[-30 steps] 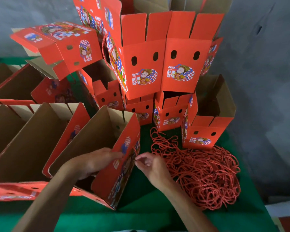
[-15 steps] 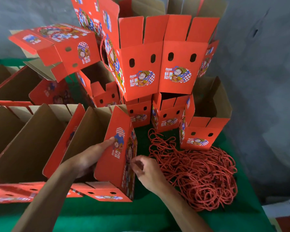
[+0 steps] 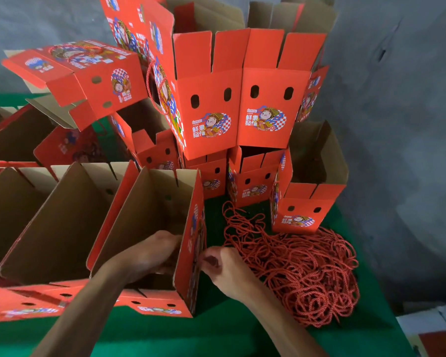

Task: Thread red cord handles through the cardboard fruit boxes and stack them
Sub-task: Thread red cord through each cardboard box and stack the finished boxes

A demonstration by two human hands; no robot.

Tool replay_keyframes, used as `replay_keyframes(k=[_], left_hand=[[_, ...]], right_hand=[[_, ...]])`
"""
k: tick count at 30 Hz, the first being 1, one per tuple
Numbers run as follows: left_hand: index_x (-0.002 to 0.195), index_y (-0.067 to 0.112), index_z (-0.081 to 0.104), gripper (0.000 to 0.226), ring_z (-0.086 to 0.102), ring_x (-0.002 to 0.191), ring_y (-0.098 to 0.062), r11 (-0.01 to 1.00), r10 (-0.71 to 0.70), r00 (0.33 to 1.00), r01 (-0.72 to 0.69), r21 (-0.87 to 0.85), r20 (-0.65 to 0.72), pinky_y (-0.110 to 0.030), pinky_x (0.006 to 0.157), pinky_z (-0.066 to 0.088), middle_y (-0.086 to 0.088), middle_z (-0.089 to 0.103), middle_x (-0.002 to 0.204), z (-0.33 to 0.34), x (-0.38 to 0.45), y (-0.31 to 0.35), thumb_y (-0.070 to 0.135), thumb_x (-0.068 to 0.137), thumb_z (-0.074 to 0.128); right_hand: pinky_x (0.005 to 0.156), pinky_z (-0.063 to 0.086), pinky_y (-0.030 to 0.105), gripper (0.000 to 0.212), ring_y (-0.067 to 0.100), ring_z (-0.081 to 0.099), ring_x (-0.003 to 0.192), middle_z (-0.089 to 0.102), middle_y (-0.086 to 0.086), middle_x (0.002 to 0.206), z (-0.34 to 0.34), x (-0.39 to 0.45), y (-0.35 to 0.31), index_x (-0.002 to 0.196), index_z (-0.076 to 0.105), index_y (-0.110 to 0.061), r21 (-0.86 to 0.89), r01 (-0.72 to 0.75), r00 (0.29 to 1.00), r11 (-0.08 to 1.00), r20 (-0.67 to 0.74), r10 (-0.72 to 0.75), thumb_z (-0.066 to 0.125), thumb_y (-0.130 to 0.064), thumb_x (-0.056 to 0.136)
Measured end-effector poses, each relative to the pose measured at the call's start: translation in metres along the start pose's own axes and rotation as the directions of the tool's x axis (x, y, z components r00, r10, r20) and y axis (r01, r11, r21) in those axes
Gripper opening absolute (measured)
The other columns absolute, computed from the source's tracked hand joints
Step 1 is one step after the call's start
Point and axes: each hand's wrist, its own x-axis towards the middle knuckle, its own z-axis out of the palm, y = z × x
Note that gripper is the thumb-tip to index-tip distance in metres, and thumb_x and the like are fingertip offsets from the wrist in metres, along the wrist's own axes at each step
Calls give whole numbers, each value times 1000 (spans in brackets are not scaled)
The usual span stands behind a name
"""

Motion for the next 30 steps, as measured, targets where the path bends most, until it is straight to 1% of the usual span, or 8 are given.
replay_keyframes(k=[4,8,13,17,19,22,27,30], left_hand=[[110,9,75,22,74,103,-22,993,3,1000,-5,122,20,-40,94,59,-12,77,106,5,2,1,18,102,56],[111,6,70,21,75,98,-20,951,81,996,-65,302,-40,-40,92,60,-9,77,103,14,4,2,21,97,66],[122,9,56,29,69,104,-21,861,131,974,-21,509,-182,-42,95,58,-10,68,116,23,10,-3,24,99,64],[123,12,54,29,68,102,-16,807,109,969,43,589,-221,-33,92,58,-6,66,115,29,11,5,24,99,64],[122,15,53,28,68,100,-15,816,80,966,77,572,-245,-33,91,59,-4,66,113,29,11,6,24,98,65],[119,16,56,27,70,96,-16,830,53,943,142,539,-329,-36,88,60,-4,68,110,26,10,5,28,97,66],[127,30,63,32,62,113,-10,689,361,866,2,724,-346,-31,98,55,8,60,130,9,-4,4,15,99,57],[128,33,64,54,46,134,-9,532,553,777,-50,845,-301,-31,112,43,16,47,144,-20,-24,9,-3,90,55]], right_hand=[[72,52,27,21,12,63,72,69,7,82,1,-1,2,95,71,9,356,-150,989,922,62,137,69,-12,99],[76,57,35,29,17,67,71,71,14,85,9,-3,-1,104,68,22,630,-278,955,725,100,280,72,-4,94],[65,57,26,10,19,68,68,71,17,86,7,3,-1,91,71,10,664,-286,947,691,85,310,70,0,94],[62,54,20,22,13,69,67,75,7,80,-1,15,9,89,75,3,603,-316,931,733,48,362,74,-18,95],[67,55,23,22,13,71,74,77,0,83,-4,26,22,90,77,-5,479,-281,926,831,-92,366,71,-25,97],[78,56,39,17,24,69,88,73,3,94,-11,44,56,101,73,-7,54,-292,899,955,-324,293,60,-19,103],[89,53,37,30,30,62,118,58,7,133,-12,60,94,128,64,-15,-469,-469,881,748,-304,362,56,-20,99],[84,59,37,22,28,71,107,74,6,113,-10,60,98,112,72,-18,-591,-432,901,681,-251,354,60,-27,97]])
